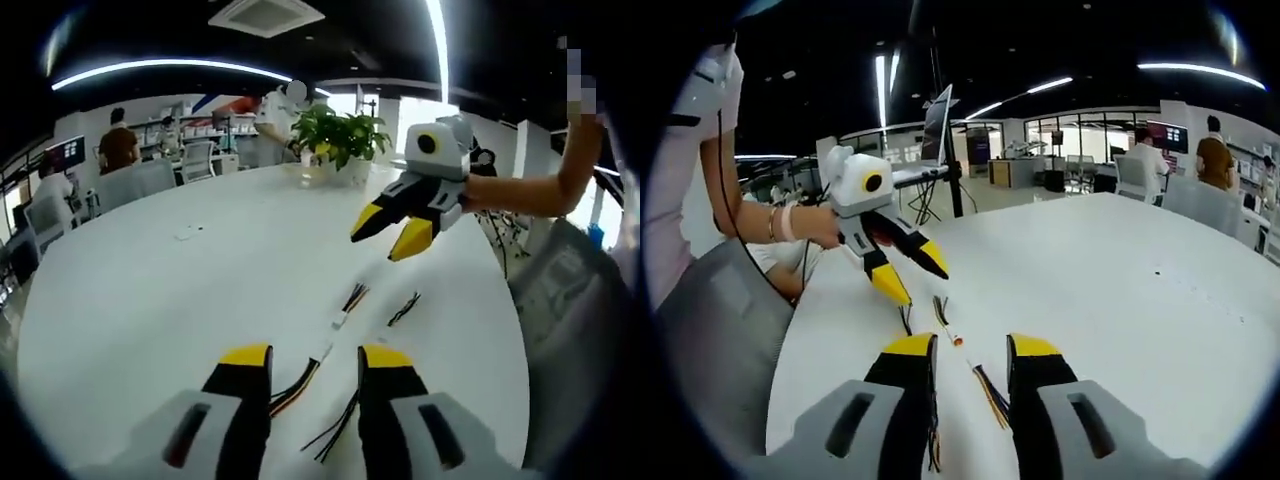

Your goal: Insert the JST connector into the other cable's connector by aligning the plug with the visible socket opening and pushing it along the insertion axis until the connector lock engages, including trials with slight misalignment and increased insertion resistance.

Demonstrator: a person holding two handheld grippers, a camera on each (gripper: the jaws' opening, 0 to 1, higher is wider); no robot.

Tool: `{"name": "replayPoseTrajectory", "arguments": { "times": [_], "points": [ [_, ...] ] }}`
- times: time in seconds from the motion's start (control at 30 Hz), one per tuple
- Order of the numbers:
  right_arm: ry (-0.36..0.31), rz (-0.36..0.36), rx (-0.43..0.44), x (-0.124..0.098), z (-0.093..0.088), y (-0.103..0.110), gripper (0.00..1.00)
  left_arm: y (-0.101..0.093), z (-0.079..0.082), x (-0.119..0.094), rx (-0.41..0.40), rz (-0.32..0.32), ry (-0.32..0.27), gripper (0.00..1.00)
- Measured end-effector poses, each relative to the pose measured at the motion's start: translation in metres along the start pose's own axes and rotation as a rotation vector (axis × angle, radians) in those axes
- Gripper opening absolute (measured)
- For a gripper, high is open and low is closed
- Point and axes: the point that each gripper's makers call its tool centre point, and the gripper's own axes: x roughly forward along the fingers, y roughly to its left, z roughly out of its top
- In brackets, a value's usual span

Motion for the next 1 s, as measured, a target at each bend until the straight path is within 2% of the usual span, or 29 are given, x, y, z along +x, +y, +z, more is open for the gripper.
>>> {"name": "replayPoseTrajectory", "arguments": {
  "times": [0.1,0.23,0.6,0.73,0.83,0.9,1.0],
  "points": [
    [0.012,0.023,-0.027,0.004,-0.004,0.002,0.24,0.000,0.000,0.003,-0.012,-0.019,-0.009,0.28],
    [0.028,0.040,-0.047,0.009,-0.012,0.000,0.22,0.004,0.000,0.006,-0.010,-0.003,-0.025,0.26],
    [0.041,0.090,-0.037,0.022,-0.028,-0.006,0.19,0.006,-0.002,0.017,0.019,-0.053,-0.094,0.16],
    [0.022,0.112,-0.027,0.025,-0.028,-0.005,0.20,0.007,-0.002,0.019,-0.046,-0.099,-0.133,0.16],
    [0.022,0.118,-0.025,0.028,-0.031,-0.008,0.20,0.010,-0.005,0.020,-0.030,-0.090,-0.130,0.16],
    [0.033,0.121,-0.027,0.030,-0.035,-0.009,0.20,0.015,-0.012,0.022,-0.005,-0.075,-0.100,0.16],
    [0.038,0.127,-0.026,0.033,-0.040,-0.011,0.20,0.016,-0.013,0.022,-0.001,-0.092,-0.113,0.16]
  ]
}}
